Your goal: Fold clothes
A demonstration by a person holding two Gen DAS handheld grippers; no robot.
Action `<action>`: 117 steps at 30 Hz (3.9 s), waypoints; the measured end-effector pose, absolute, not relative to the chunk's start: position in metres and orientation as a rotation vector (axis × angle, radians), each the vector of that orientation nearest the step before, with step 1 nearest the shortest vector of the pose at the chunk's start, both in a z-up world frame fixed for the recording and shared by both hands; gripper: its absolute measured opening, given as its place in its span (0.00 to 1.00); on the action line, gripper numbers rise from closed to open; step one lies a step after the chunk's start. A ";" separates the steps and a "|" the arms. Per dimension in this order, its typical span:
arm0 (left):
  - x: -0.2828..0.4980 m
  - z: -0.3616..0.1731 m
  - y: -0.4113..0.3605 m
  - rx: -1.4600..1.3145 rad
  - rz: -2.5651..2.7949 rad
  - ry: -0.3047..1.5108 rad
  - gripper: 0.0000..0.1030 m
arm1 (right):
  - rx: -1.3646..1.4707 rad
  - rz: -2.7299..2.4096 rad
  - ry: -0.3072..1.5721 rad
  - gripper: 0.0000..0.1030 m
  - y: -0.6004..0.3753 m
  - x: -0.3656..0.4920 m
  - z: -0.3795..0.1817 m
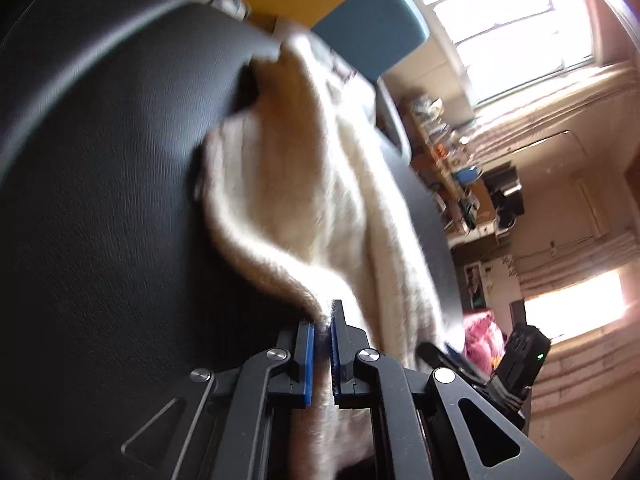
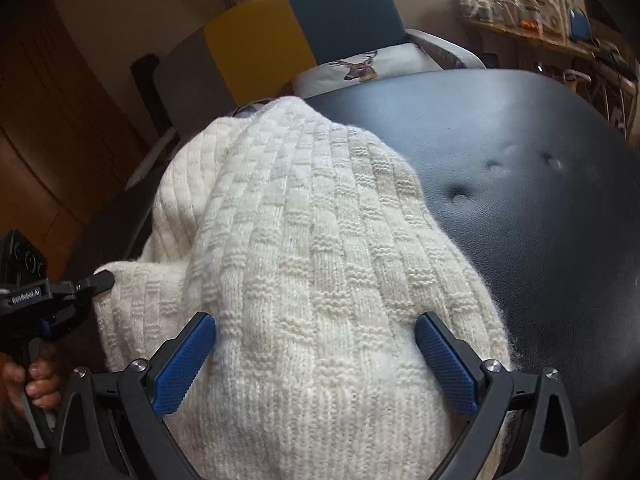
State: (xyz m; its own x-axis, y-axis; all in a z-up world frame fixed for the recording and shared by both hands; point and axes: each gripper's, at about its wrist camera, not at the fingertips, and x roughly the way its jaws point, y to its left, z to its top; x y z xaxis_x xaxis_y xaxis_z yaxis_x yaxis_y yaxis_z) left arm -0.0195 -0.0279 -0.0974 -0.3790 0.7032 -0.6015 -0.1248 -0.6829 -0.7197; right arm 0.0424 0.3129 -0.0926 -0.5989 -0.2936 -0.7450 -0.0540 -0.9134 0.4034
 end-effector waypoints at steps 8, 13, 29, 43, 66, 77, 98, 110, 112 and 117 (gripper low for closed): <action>-0.028 -0.103 -0.049 -1.387 2.241 -0.677 0.07 | 1.319 -2.634 -0.794 0.93 0.338 0.060 -0.085; -0.017 -0.135 -0.058 -1.504 2.121 -0.753 0.35 | 1.307 -2.537 -0.688 0.93 0.324 0.077 -0.076; -0.002 -0.134 -0.027 -1.414 2.083 -0.834 0.92 | 1.480 -2.678 -0.071 0.93 0.267 0.091 -0.111; -0.004 -0.140 -0.022 -1.547 2.137 -0.700 0.14 | 1.438 -2.815 -0.178 0.17 0.299 0.089 -0.088; -0.005 -0.124 -0.059 -1.384 2.063 -0.899 0.31 | 1.273 -2.647 -0.319 0.31 0.266 0.061 -0.064; 0.016 -0.134 -0.115 -1.350 2.139 -1.068 0.37 | 1.293 -2.418 -0.065 0.40 0.106 -0.026 -0.079; 0.018 -0.162 -0.153 -1.324 2.115 -1.255 0.49 | 1.283 -2.502 0.141 0.73 0.062 -0.048 -0.136; 0.022 -0.157 -0.141 -1.367 2.104 -1.222 0.55 | 1.393 -2.448 -0.016 0.13 0.087 -0.069 -0.113; 0.021 -0.156 -0.138 -1.372 2.114 -1.200 0.55 | 1.364 -2.499 -0.157 0.13 0.118 -0.072 -0.100; 0.020 -0.148 -0.132 -1.358 2.157 -1.122 0.59 | 1.204 -2.676 -0.451 0.12 0.208 -0.058 -0.058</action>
State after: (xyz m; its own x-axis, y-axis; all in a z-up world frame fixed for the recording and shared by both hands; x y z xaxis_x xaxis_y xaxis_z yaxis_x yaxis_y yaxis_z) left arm 0.0202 -0.1320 -0.1485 -0.4765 0.6508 -0.5911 0.1101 -0.6229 -0.7745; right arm -0.0579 0.2076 -0.0579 -0.6586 -0.2768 -0.6998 0.0321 -0.9394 0.3414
